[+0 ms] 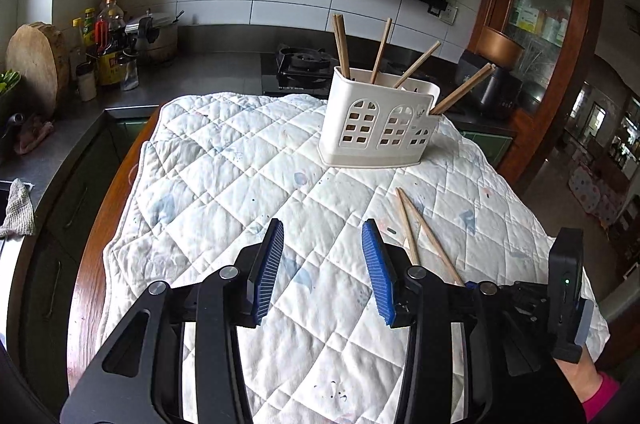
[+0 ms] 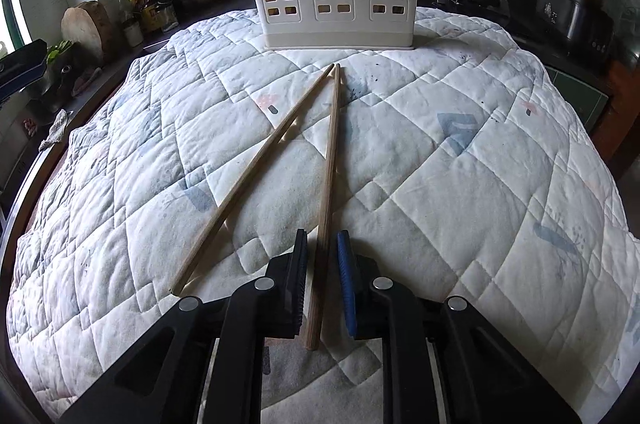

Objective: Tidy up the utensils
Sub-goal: 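Grasp a bamboo chopstick with the right tool while the left tool grasps another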

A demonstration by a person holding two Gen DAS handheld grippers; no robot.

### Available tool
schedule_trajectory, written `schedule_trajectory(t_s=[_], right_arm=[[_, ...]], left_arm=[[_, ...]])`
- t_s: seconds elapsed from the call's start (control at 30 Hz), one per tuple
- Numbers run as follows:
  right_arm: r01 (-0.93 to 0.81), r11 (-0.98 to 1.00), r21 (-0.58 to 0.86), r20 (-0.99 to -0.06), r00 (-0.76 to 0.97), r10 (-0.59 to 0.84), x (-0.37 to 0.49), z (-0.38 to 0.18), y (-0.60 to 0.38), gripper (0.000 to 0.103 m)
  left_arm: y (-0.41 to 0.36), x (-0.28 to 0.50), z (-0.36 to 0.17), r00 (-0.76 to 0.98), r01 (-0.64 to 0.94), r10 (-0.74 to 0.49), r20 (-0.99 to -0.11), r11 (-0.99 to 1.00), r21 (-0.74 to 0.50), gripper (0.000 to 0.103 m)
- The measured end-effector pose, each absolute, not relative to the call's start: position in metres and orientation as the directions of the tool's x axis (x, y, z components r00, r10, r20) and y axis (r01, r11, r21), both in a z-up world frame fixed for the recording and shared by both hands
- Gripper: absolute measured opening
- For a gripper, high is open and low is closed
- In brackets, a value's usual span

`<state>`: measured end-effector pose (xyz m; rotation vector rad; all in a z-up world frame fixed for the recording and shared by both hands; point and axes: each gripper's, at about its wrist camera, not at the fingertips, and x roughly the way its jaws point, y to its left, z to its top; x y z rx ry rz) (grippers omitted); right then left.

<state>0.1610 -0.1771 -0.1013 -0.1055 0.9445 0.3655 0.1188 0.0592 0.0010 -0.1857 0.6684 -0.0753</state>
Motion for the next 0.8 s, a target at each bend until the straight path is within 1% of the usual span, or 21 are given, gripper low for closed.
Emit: schedule_trajectory(t_s=[0.07, 0.23, 0.37, 0.5, 0.8], right_arm=[[-0.345, 0.935, 0.077, -0.803, 0.535, 0.263, 0.16, -0.101, -0.179, 0.008], [-0.331, 0.939, 0.098, -0.79, 0.548, 0.276, 0.157, -0.096, -0.185, 0.007], [-0.322, 0.939, 0.12, -0.766, 0.572, 0.294, 0.152, -0.084, -0.195, 0.007], [-0.319, 0.938, 0.136, -0.73, 0.607, 0.312, 0.144, -0.066, -0.205, 0.006], [-0.325, 0.931, 0.168, -0.619, 0.7, 0.356, 0.132, -0.014, -0.231, 0.006]], left_arm=[[0.055, 0.117, -0.007, 0.768, 0.017, -0.144, -0.625, 0.978, -0.206, 0.042], [0.036, 0.114, -0.028, 0.731, 0.045, -0.172, -0.66, 0.978, -0.205, 0.042], [0.017, 0.115, -0.045, 0.685, 0.085, -0.219, -0.695, 0.971, -0.223, 0.041], [-0.003, 0.116, -0.059, 0.65, 0.114, -0.259, -0.714, 0.963, -0.246, 0.041], [-0.045, 0.139, -0.082, 0.59, 0.16, -0.276, -0.759, 0.961, -0.225, 0.039]])
